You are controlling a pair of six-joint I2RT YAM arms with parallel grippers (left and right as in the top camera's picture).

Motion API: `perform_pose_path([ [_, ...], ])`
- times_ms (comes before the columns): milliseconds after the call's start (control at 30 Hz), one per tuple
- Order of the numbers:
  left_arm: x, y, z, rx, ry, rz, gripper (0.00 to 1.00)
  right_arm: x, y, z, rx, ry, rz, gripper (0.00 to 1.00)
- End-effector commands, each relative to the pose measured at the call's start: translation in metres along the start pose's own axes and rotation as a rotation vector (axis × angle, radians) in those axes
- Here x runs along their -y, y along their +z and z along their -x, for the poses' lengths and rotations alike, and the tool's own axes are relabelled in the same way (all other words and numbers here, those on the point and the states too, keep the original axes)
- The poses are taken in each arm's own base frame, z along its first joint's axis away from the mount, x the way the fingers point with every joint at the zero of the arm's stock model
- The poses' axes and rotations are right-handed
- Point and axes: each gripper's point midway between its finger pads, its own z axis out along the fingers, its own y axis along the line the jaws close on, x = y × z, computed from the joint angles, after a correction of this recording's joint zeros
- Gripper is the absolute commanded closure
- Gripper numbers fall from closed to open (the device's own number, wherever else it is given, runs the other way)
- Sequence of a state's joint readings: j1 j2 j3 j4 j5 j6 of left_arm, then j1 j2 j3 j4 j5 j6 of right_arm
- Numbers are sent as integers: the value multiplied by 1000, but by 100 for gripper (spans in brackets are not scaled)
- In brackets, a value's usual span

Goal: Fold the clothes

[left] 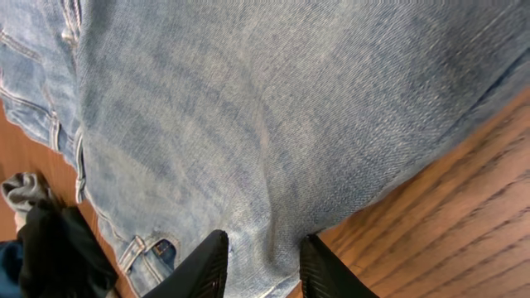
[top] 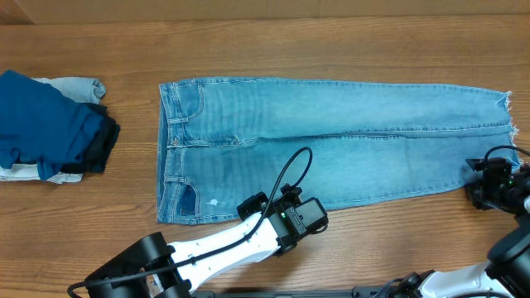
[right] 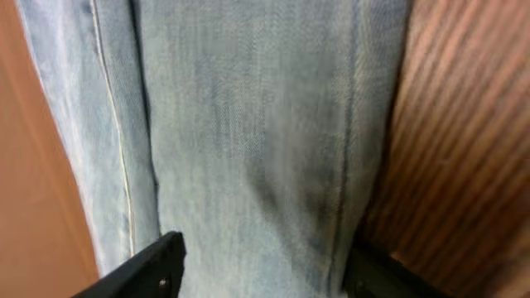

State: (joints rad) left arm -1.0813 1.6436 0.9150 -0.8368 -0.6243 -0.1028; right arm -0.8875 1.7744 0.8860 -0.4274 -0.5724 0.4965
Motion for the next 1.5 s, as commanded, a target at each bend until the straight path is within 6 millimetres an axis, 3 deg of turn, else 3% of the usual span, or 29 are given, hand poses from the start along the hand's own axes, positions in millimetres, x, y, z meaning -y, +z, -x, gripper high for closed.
perform_pose_path([
  [0, 0, -2, 0, 12, -19, 2, 67, 26, 11, -13, -29, 37, -94, 58],
  [167, 0, -2, 0, 11, -18, 2, 68, 28, 10, -14, -31, 41, -103, 92],
  [233, 3, -2, -1, 8, -16, -14, 66, 26, 11, -16, -38, 41, -92, 96],
  [400, 25, -1, -3, -8, -9, -133, 46, 17, 11, -17, -52, 36, -49, 96],
  [533, 49, 22, -11, -71, 62, -167, 45, 18, 11, -17, -55, 38, -51, 96],
  [700, 37, 42, -13, -105, 66, -65, 45, 18, 11, -18, -56, 39, -51, 96],
  [733, 35, 44, -14, -110, 61, -65, 47, 18, 11, -18, -56, 39, -51, 96],
  [900, 35, 42, -20, -133, 52, -57, 82, 18, 11, -18, -57, 39, -51, 96],
  [933, 32, 41, -26, -156, 48, -41, 95, 16, 11, -19, -63, 39, -41, 96],
  [1033, 26, 38, -27, -162, 33, -8, 96, 9, 9, -22, -79, 39, -9, 96],
  [1200, 2, 10, -14, -87, -84, 3, 96, -18, -28, -20, 1, -20, 25, 96],
  [1300, -20, -24, -9, -6, -173, -6, 96, -22, -62, -21, 104, -50, -39, 96],
  [1467, -46, -63, -26, 60, -279, -21, 96, -31, -111, -33, 228, -61, -74, 96],
])
